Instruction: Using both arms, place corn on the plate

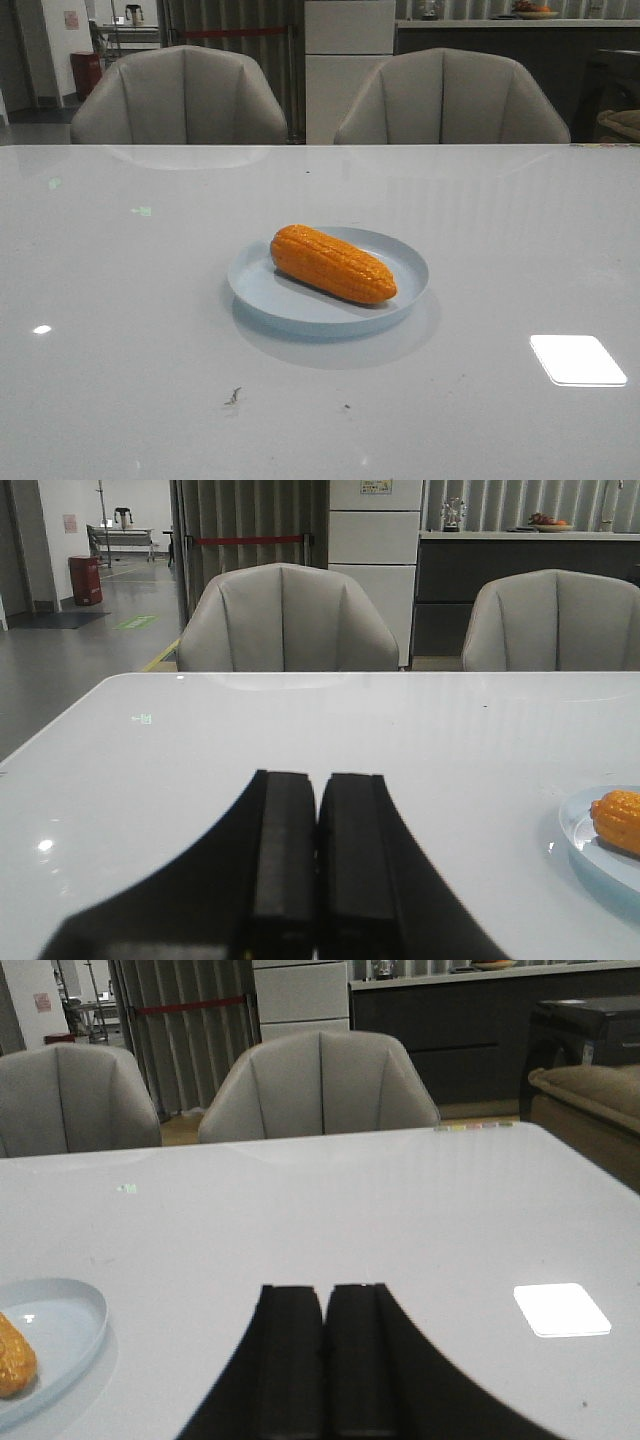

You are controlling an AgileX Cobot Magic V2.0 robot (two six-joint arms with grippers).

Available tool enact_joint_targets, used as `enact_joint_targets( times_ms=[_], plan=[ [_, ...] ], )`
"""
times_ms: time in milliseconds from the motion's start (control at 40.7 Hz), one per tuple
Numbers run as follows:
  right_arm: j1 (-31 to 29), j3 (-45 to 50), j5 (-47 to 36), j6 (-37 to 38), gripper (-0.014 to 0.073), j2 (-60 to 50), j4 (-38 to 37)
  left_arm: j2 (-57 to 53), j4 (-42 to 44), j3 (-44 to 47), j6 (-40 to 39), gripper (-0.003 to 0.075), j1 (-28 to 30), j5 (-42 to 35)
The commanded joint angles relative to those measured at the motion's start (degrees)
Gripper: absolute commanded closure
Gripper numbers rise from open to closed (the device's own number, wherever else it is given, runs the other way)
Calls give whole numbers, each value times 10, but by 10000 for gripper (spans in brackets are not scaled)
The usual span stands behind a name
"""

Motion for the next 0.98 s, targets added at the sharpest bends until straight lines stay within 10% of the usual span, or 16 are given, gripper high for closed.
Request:
enact_joint_targets(
  times_ms=[0, 958],
  plan=[
    [5, -4, -17, 4, 528, -21, -4, 3, -5, 22, 0, 626, 1, -46],
    [39, -4, 37, 4, 528, -41, -4, 3, -5, 22, 0, 626, 1, -46]
  ],
)
